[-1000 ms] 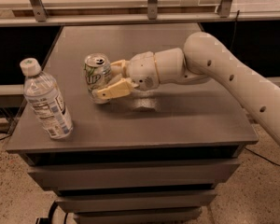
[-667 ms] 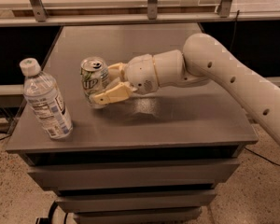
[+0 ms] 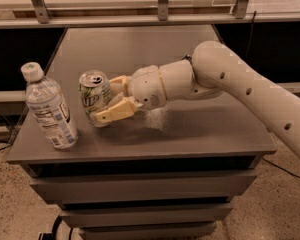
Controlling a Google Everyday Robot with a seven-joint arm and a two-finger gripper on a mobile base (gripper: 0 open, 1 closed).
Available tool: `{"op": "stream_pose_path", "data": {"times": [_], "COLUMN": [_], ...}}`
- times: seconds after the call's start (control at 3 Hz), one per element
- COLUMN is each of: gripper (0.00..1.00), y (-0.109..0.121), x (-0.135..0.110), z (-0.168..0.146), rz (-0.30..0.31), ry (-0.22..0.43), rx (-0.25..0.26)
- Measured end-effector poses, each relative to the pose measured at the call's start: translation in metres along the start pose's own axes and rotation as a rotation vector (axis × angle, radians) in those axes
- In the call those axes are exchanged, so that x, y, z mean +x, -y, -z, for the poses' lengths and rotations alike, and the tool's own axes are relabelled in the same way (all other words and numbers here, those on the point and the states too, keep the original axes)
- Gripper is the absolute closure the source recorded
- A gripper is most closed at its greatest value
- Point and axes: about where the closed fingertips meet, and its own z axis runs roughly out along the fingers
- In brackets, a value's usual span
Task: Move 7up can near blue plastic bottle
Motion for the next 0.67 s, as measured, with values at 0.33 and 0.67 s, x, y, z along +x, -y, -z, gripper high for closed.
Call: {"op": "stream_pose_path", "data": {"times": [0.33, 0.67], "gripper": [0.35, 0.12], "y": [-0.0064, -0.0096], "x": [0.0021, 0.0052], "z": [-0.0043, -0.007], "rz": [-0.001, -0.005], "ry": [-0.002, -0.007], "rx": [-0.012, -0.021]}}
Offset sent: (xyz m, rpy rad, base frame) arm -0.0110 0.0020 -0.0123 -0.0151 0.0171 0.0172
